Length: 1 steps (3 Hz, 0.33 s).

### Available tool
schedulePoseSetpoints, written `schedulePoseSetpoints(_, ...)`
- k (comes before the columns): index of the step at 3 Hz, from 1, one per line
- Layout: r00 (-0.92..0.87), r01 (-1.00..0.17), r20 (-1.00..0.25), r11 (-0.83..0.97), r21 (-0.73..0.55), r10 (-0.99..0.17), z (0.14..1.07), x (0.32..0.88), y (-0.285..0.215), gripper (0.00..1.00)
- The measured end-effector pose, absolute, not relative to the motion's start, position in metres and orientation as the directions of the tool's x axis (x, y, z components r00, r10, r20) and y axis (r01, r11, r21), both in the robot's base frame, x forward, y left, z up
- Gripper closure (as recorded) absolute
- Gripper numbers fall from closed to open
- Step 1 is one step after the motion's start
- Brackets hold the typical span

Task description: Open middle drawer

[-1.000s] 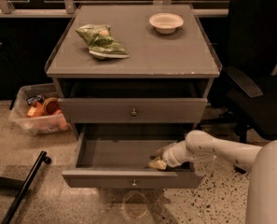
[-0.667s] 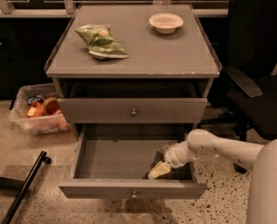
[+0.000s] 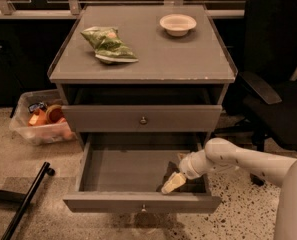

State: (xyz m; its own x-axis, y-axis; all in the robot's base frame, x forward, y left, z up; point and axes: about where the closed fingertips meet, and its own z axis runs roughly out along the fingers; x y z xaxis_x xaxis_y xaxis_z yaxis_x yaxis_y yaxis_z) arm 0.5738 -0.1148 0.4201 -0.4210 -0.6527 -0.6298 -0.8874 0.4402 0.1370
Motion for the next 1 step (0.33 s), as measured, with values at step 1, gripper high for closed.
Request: schedulePoseSetpoints(1,-0.421,-0.887,-0.630,0.440,0.137,-0.653,0.4201,0.5738,-0.1148,0.00)
